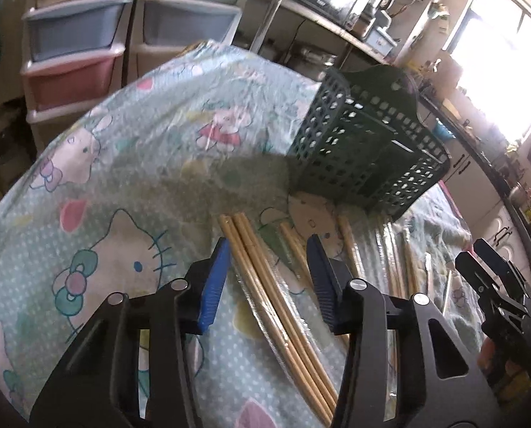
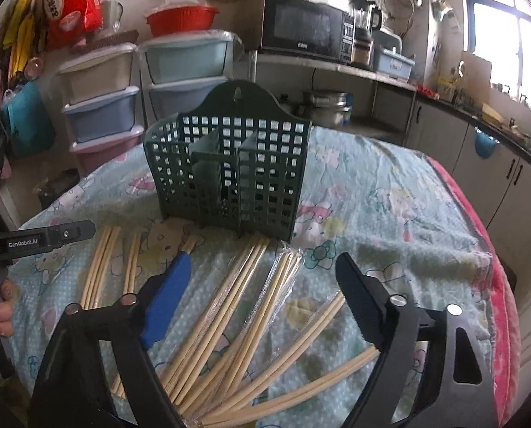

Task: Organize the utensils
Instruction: 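Lower the right tool onto a wooden chopstick while the left tool lowers onto another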

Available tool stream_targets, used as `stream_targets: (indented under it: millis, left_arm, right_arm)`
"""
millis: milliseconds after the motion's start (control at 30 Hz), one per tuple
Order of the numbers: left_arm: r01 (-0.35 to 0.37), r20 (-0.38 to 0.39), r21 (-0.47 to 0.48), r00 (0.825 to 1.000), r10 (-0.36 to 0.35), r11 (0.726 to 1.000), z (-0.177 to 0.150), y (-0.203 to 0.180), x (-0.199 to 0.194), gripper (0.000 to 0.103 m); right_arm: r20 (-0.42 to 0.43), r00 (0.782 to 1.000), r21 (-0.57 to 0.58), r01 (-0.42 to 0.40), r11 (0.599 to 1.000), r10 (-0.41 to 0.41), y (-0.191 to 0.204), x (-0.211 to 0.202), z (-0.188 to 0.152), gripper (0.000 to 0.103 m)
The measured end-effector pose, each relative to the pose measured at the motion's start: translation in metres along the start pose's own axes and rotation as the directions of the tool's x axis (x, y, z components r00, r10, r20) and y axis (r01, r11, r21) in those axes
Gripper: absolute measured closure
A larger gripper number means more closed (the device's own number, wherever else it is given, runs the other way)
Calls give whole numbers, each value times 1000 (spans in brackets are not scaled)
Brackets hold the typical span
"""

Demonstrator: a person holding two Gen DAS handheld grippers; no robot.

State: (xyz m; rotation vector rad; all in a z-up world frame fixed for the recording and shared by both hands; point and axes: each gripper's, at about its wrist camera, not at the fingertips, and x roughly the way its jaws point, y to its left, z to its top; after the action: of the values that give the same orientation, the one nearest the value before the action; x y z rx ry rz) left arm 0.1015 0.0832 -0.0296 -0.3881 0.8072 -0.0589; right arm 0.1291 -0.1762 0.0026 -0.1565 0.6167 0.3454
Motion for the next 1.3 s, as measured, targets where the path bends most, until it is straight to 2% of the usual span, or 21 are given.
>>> stream_targets:
  millis: [233,400,567,633,800,867,933,1100,1300]
  left_arm:
    - [-1,-67,-67,998,-3,998,6,16,19,69]
    - [9,-104,-108,994,-20,994,9,24,30,71]
    - [13,-116,-133,993,-29,991,15,29,38,71]
    - [11,-116,-136,993,-27,991,17,30,40,73]
    - [5,-117,-163,993,-24,987,23,39,46,89]
    - [8,-115,-173,993,-28,985,25,42,48,93]
    - [12,-113,-176,993,-33,984,26,43,49,94]
    - [16,-102,-175,994,-34,984,29,46,46,97]
    - [8,-56,-152,998,-16,988,36,45,31,98]
  right_arm:
    - [-67,996,39,-49,998,51,-7,22,9,43]
    - [-102,992,59,-68,996,74,-13,35,13,51]
    - [-143,986,89,-77,993,90,-20,47,15,52]
    - [-159,983,103,-81,991,97,-23,51,14,54]
    - [-198,973,140,-88,986,115,-33,63,13,58]
    - [-213,970,151,-90,984,121,-36,68,13,60]
    - [-228,965,160,-96,982,132,-38,74,13,65]
    - [-256,956,160,-105,982,144,-34,86,18,67]
    - [-290,951,149,-65,987,107,-33,106,22,68]
